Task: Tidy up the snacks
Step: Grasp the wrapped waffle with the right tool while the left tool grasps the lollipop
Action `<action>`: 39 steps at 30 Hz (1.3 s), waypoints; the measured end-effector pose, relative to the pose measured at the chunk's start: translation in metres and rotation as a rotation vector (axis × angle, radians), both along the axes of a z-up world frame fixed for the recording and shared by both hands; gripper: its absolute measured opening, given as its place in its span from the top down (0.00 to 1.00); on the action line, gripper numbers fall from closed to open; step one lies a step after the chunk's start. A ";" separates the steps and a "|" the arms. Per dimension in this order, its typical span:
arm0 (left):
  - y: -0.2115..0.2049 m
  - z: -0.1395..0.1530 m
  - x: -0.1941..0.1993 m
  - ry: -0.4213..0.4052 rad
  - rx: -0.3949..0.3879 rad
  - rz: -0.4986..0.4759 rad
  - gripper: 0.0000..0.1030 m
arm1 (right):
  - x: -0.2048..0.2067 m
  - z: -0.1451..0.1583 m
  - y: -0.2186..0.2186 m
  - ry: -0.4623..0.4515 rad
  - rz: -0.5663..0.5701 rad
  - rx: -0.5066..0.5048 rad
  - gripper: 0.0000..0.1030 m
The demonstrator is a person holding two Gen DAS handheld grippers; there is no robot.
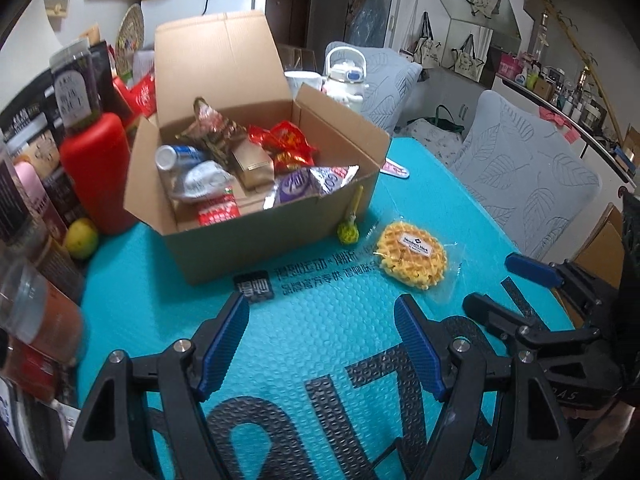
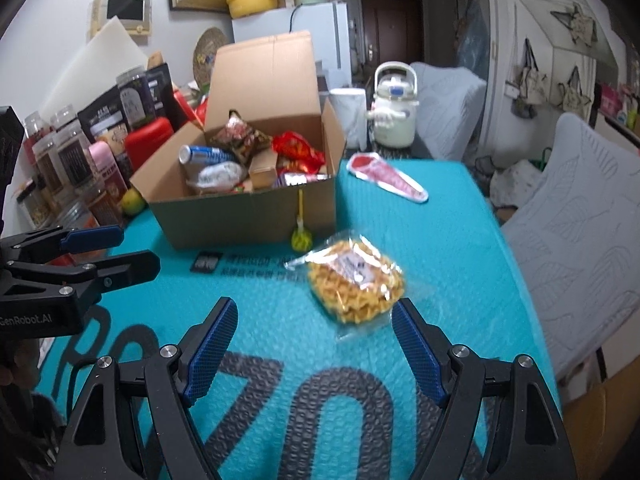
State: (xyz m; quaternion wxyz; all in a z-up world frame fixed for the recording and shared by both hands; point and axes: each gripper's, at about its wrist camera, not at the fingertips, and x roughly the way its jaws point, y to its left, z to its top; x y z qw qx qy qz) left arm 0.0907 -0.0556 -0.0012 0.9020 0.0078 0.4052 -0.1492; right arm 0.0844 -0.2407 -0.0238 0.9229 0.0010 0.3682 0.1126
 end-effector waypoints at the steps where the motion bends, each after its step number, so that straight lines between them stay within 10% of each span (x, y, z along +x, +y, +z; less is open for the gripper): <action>1: -0.002 -0.004 0.003 0.014 -0.006 0.003 0.27 | 0.003 -0.003 0.000 0.009 0.002 -0.002 0.19; 11: -0.018 -0.022 0.036 0.041 -0.019 0.053 0.27 | 0.047 -0.027 -0.015 0.074 0.069 -0.065 0.00; 33: -0.042 -0.062 0.086 0.108 -0.013 0.092 0.27 | 0.132 -0.084 -0.003 0.246 0.294 -0.191 0.00; 39: -0.043 -0.069 0.093 0.125 -0.033 0.094 0.27 | 0.124 -0.078 -0.013 0.202 0.282 -0.172 0.21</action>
